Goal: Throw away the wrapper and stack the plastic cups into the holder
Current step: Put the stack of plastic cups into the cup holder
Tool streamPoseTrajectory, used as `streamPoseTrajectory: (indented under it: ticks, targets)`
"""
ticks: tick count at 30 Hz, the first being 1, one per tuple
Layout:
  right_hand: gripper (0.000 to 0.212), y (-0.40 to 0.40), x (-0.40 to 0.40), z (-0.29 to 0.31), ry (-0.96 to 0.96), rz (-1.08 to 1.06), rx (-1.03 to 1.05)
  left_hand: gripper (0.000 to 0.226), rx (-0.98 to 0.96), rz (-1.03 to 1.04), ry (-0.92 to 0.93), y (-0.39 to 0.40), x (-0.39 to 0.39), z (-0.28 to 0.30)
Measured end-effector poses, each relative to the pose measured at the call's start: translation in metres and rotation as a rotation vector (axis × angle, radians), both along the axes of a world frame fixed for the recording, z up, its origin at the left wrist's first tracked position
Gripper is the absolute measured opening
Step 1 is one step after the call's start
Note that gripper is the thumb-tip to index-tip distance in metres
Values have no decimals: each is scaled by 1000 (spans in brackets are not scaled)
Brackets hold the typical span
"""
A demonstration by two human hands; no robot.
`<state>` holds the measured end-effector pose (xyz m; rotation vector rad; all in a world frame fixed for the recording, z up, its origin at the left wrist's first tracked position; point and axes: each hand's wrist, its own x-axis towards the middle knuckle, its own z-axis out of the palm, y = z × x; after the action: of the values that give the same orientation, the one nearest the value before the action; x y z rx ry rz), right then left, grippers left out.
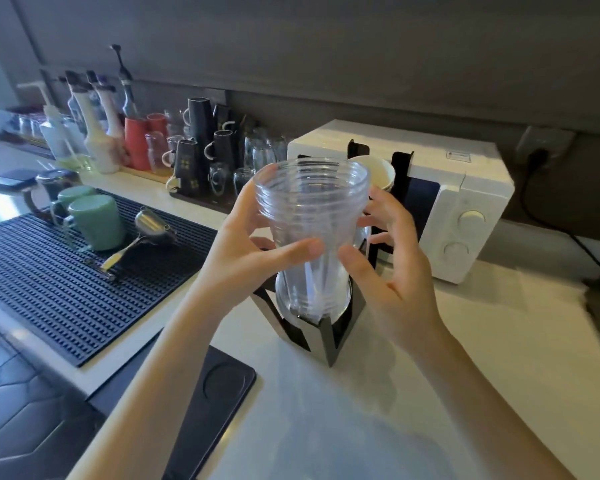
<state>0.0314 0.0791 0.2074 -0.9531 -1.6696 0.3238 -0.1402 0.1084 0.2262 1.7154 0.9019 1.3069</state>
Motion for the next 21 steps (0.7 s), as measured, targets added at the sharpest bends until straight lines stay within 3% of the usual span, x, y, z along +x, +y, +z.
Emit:
streamPoseTrajectory:
  ticks: [7, 10, 16, 21]
  targets:
    - [64, 13, 6, -10, -43, -76, -126, 104, -13, 16, 131, 20, 1, -7]
    - [59, 13, 9, -27, -93, -109, -146, 101, -33, 28, 211, 21, -3, -21]
    - [50, 7, 12, -50, -196, -257, -54, 111, -31, 51, 426, 19, -8, -41]
    - [46, 8, 14, -64, -424, -435, 90, 117, -6, 43, 609, 22, -14, -50]
